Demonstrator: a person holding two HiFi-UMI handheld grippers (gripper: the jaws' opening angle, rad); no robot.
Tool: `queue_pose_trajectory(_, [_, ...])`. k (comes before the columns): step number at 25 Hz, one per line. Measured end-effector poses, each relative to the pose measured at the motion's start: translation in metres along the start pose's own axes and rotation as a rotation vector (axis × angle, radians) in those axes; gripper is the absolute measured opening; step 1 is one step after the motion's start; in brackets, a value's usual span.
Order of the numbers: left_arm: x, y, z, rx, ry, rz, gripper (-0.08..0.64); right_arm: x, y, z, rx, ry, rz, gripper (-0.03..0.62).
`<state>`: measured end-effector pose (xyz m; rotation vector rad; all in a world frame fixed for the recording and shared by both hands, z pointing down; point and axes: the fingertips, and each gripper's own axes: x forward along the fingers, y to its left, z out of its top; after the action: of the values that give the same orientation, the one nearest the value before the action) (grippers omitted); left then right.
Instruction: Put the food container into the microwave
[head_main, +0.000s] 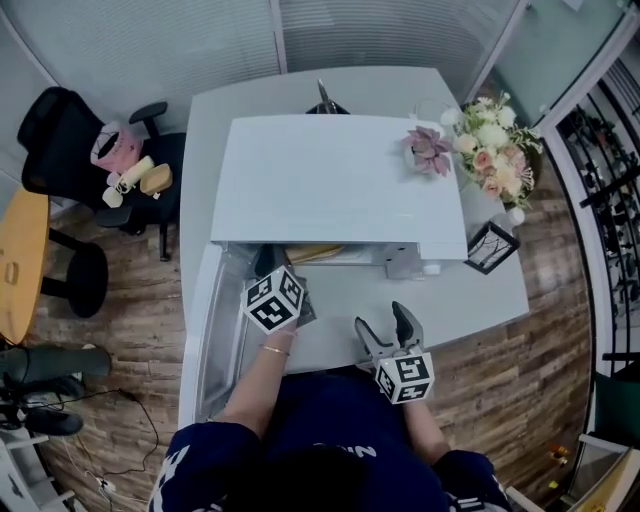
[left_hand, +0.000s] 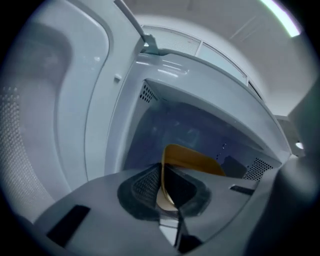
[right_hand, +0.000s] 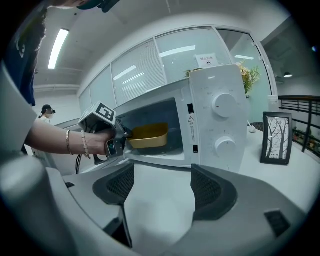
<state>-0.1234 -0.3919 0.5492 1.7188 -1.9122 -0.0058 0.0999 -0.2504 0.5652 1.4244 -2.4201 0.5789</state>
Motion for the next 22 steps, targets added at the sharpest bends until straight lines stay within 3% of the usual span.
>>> queue_pose_trajectory(11, [0.027,-0.002,-0.002,-0.034,-0.012,-0.015,0.020,-0.009,-0.011,-0.001,0.001,0.001,-0.002,0.344])
queue_pose_trajectory(22, [0.045,-0.003,-0.011,0.038,-0.010,0.017,0.020,-0.017,-0.023,-0.002,-0.025,0.010,-0.035,0.341])
